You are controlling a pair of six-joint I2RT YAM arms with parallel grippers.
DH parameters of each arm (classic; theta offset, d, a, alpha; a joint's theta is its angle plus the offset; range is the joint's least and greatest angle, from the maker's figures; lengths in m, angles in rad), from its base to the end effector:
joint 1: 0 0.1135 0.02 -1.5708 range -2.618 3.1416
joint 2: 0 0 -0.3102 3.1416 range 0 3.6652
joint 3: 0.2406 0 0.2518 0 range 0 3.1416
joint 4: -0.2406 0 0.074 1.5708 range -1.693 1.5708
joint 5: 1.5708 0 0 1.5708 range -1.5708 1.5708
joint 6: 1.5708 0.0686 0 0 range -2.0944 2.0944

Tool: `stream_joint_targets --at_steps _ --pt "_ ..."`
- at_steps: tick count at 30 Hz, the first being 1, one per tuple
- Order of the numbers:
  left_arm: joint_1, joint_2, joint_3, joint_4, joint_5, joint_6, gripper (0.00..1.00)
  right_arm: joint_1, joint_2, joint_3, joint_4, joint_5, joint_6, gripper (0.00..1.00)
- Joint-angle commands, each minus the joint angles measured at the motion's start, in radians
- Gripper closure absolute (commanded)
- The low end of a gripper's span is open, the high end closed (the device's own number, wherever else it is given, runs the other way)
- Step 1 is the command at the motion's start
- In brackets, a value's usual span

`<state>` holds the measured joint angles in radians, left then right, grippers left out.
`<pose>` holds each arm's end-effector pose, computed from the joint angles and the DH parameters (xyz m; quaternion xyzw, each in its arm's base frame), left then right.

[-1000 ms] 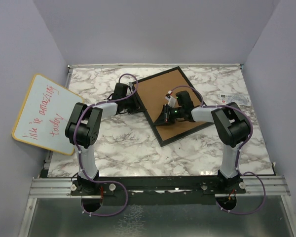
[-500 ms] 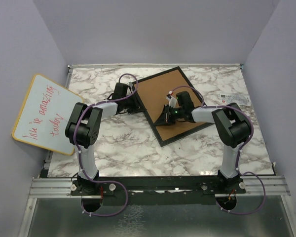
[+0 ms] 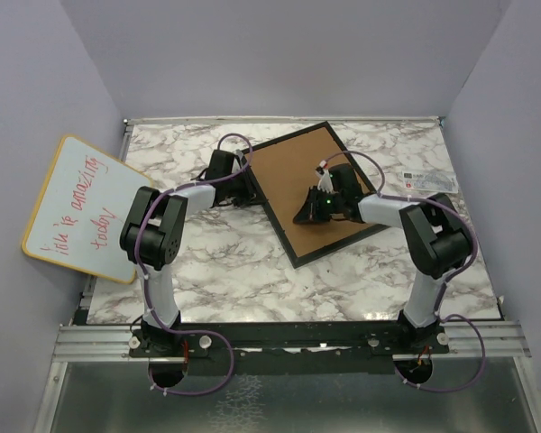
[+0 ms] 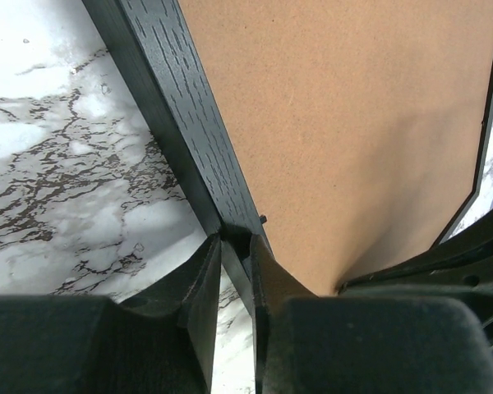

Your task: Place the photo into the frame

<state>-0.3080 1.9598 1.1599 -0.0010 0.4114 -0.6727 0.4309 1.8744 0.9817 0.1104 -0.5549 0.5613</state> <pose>0.4170 -0.1615 0.1686 -0.0891 0.9061 -0.3401 0.2351 0.3544 0.2027 0.1634 -0.0471 0.8929 0.3982 0.2045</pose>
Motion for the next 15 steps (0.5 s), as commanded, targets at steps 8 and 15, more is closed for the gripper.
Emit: stream_joint_targets --at_steps 8,15 --pt "0.006 0.043 0.045 -0.136 -0.081 0.091 0.45 -0.223 -0.095 0.244 -0.340 0.439 -0.084 0.51" --pt "0.004 0.018 0.059 -0.124 0.021 0.123 0.29 -0.386 -0.052 0.279 -0.414 0.629 -0.101 0.21"
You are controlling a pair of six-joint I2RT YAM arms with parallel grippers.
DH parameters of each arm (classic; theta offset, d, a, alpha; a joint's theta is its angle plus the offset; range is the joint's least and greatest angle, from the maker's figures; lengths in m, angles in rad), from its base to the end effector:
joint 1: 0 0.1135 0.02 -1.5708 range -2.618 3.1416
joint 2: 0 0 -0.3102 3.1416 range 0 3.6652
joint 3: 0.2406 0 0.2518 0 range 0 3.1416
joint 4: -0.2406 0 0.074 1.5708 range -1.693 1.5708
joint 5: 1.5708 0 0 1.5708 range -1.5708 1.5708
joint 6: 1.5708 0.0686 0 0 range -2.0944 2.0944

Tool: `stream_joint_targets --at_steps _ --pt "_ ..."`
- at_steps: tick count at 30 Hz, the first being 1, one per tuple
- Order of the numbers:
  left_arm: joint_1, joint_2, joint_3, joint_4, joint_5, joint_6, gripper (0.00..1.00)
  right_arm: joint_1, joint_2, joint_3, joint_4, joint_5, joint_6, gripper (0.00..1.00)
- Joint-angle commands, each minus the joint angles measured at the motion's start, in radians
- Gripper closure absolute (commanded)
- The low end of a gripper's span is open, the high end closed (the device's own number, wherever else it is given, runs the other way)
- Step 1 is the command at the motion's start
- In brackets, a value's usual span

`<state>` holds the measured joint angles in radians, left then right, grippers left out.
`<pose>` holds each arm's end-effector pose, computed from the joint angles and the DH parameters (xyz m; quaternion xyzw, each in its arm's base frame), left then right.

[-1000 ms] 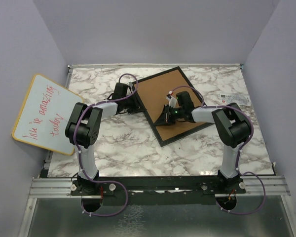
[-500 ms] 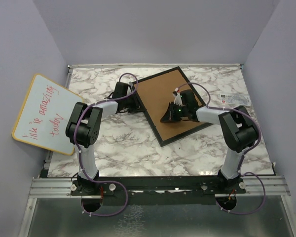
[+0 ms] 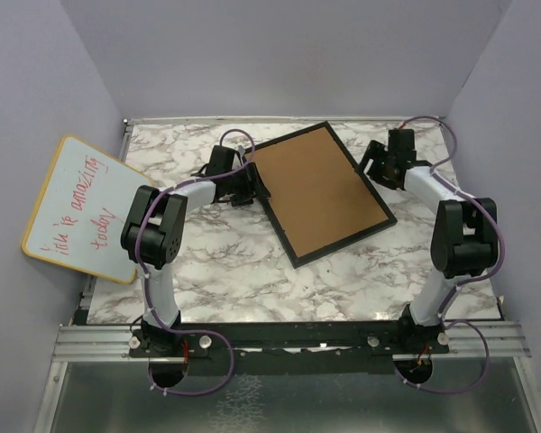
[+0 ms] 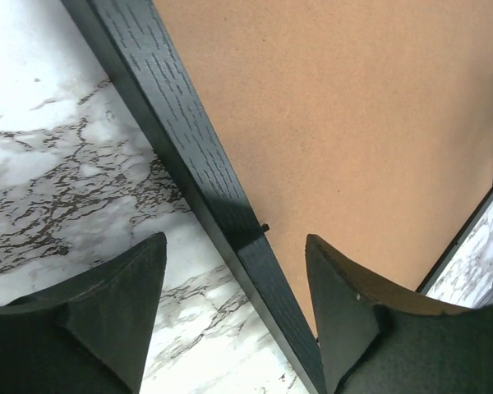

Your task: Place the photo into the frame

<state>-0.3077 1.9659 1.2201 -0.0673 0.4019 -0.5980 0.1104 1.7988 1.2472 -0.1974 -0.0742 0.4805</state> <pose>0.4245 -0.1631 0.1783 -0.0586 0.9115 -0.3253 0.2447 0.4309 0.0529 0.2416 0.1540 0.9032 0.1488 0.3720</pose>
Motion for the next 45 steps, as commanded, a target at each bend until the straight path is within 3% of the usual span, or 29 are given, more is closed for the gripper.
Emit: stream_joint_targets --at_steps 1,13,25,31,36,40,45 --pt "0.004 0.007 -0.004 -0.057 0.030 0.049 0.28 -0.082 0.039 0.021 -0.111 0.135 -0.023 0.20" --pt "0.002 0.022 -0.012 -0.068 0.025 0.022 0.23 -0.105 0.158 0.073 -0.190 -0.042 -0.041 0.18" --pt "-0.007 0.145 0.178 -0.067 0.058 -0.014 0.28 -0.093 -0.054 -0.257 -0.024 -0.459 0.001 0.25" --pt "-0.013 0.194 0.239 -0.067 0.061 -0.020 0.32 0.012 -0.144 -0.388 0.034 -0.561 0.000 0.25" --pt "-0.016 0.242 0.282 -0.063 0.061 0.003 0.32 0.175 -0.118 -0.434 0.145 -0.633 0.033 0.25" --pt "-0.020 0.300 0.334 -0.058 0.094 0.007 0.32 0.298 -0.042 -0.388 0.264 -0.648 0.095 0.25" --pt "-0.025 0.332 0.359 -0.054 0.110 0.011 0.32 0.399 0.074 -0.240 0.296 -0.644 0.122 0.25"
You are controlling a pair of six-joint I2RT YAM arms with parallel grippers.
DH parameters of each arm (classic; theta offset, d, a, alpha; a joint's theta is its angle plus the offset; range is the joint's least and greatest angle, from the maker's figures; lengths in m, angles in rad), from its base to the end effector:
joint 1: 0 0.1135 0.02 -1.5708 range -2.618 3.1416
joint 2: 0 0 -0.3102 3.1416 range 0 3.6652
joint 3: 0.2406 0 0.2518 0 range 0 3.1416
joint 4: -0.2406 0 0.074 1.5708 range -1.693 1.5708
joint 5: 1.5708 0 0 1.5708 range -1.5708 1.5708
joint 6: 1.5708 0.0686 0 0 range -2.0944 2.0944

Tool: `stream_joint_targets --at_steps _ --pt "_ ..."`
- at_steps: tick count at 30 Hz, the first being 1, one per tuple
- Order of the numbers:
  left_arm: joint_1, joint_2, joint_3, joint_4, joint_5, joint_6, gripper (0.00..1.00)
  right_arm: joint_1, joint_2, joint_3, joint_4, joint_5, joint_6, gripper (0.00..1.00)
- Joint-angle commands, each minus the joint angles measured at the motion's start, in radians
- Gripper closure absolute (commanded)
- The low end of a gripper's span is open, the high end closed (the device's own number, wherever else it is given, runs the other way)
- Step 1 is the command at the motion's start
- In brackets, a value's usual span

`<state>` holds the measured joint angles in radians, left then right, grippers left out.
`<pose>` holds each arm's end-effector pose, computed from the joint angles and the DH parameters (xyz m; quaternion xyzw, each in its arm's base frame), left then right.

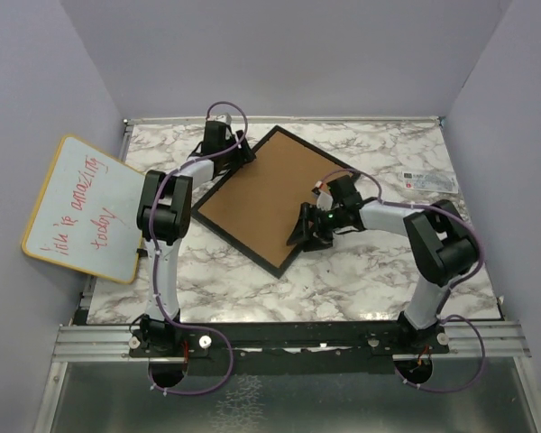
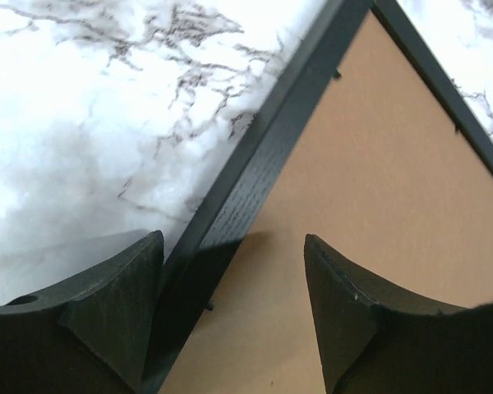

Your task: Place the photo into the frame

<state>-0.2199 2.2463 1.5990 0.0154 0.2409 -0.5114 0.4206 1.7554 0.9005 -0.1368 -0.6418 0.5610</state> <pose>0.5417 -0.1378 0.1729 -0.0748 0.8839 -0.2607 0.3811 0.3057 0.1817 0.1654 -0.0260 0.9135 0.3943 0.0965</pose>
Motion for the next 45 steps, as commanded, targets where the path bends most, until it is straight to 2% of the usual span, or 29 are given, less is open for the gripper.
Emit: stream_joint_targets --at_steps 1,6,9,15,19,22,26,31,35,37,41,43,45 --pt "-0.113 0.052 -0.023 -0.138 0.269 -0.071 0.32 0.101 0.133 0.129 0.236 -0.076 0.048 0.25" --pt "-0.114 0.039 -0.037 -0.132 0.320 -0.054 0.32 0.127 0.135 0.148 0.213 -0.085 0.053 0.24" --pt "-0.115 0.014 -0.035 -0.152 0.326 -0.023 0.31 0.127 0.074 0.113 0.091 -0.039 -0.001 0.22" --pt "-0.084 -0.046 0.109 -0.364 0.176 0.105 0.18 0.127 -0.098 0.077 -0.177 0.059 -0.166 0.21" --pt "-0.038 -0.138 0.108 -0.381 0.098 0.111 0.08 0.127 -0.139 0.161 -0.244 0.098 -0.216 0.20" --pt "-0.009 -0.217 0.066 -0.380 0.047 0.115 0.07 0.127 -0.110 0.250 -0.271 0.111 -0.227 0.21" --pt "0.017 -0.342 -0.054 -0.380 -0.049 0.109 0.07 0.132 -0.046 0.330 -0.179 0.034 -0.199 0.26" --pt "0.060 -0.520 -0.271 -0.371 -0.166 0.037 0.09 0.173 0.119 0.536 -0.120 -0.041 -0.155 0.36" --pt "0.091 -0.652 -0.461 -0.329 -0.180 -0.051 0.09 0.208 0.222 0.620 -0.017 -0.061 -0.057 0.38" --pt "0.095 -0.713 -0.552 -0.300 -0.187 -0.096 0.11 0.219 0.287 0.657 0.043 -0.122 0.004 0.41" --pt "0.103 -0.800 -0.707 -0.260 -0.190 -0.145 0.21 0.254 0.413 0.775 0.071 -0.189 0.064 0.56" --pt "0.106 -0.818 -0.753 -0.268 -0.204 -0.150 0.30 0.274 0.472 0.841 0.056 -0.210 0.076 0.68" --pt "0.111 -0.826 -0.792 -0.282 -0.221 -0.162 0.38 0.291 0.526 0.894 0.055 -0.223 0.098 0.75"
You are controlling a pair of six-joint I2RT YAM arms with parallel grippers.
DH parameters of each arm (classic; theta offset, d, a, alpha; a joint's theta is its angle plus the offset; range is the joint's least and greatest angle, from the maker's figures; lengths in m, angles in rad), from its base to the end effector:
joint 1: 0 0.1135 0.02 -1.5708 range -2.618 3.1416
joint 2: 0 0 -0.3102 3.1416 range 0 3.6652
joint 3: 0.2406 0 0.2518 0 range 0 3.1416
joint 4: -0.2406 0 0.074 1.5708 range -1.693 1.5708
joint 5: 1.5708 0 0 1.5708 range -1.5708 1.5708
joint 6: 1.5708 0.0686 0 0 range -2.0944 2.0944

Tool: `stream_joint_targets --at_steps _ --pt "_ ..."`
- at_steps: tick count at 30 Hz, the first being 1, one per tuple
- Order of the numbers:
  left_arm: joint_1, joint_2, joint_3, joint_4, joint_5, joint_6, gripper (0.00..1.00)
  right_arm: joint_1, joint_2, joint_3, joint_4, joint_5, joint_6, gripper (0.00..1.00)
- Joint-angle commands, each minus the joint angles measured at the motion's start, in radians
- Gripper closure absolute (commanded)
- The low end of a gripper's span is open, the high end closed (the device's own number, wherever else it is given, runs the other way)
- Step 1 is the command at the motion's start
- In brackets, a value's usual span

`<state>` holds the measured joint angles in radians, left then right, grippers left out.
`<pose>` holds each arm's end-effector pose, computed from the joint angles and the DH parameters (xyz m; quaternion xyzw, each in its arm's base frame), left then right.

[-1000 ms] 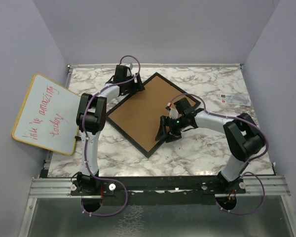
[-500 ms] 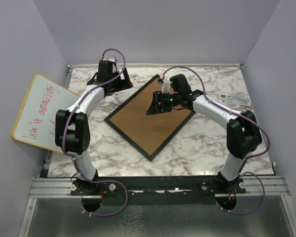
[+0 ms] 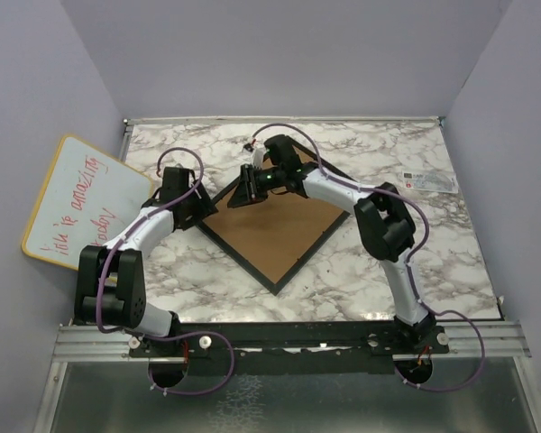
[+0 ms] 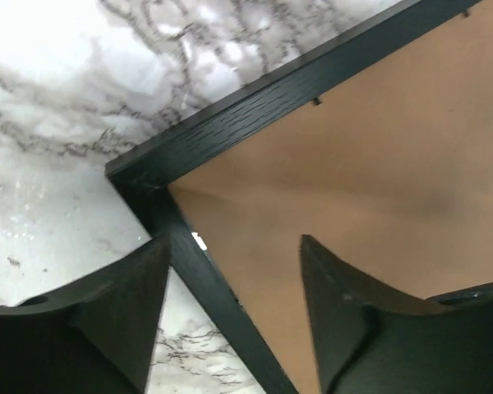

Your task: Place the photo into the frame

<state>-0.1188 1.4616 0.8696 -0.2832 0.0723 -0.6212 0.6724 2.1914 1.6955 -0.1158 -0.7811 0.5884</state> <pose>0.3111 -0.0421 0.2258 -0.2216 0.9131 -0.1549 0.3053 0.3959 0.3769 0.2318 -0.2099 0.8123 0.5243 0.1455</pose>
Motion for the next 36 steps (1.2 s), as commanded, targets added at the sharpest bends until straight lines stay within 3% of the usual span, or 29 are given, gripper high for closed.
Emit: stream_joint_targets --at_steps 1,6,9,17,27,36 --pt "0.014 -0.043 -0.081 0.017 -0.052 -0.057 0.42 0.046 0.113 0.127 0.034 -0.095 0.077 0.78" --pt "0.021 -0.034 -0.128 0.014 -0.065 -0.066 0.58 0.085 0.202 0.222 -0.006 -0.114 0.085 0.82" --pt "0.023 -0.009 -0.137 0.030 -0.057 -0.056 0.67 0.101 0.229 0.246 -0.036 -0.114 0.071 0.79" --pt "0.032 0.015 -0.159 0.027 -0.046 -0.031 0.81 0.107 0.255 0.236 -0.107 -0.074 0.047 0.78" --pt "0.042 0.016 -0.181 0.032 -0.045 -0.021 0.89 0.119 0.277 0.220 -0.130 -0.080 0.032 0.95" --pt "0.046 0.022 -0.180 0.034 -0.034 -0.017 0.90 0.121 0.326 0.285 -0.205 -0.061 0.005 0.92"
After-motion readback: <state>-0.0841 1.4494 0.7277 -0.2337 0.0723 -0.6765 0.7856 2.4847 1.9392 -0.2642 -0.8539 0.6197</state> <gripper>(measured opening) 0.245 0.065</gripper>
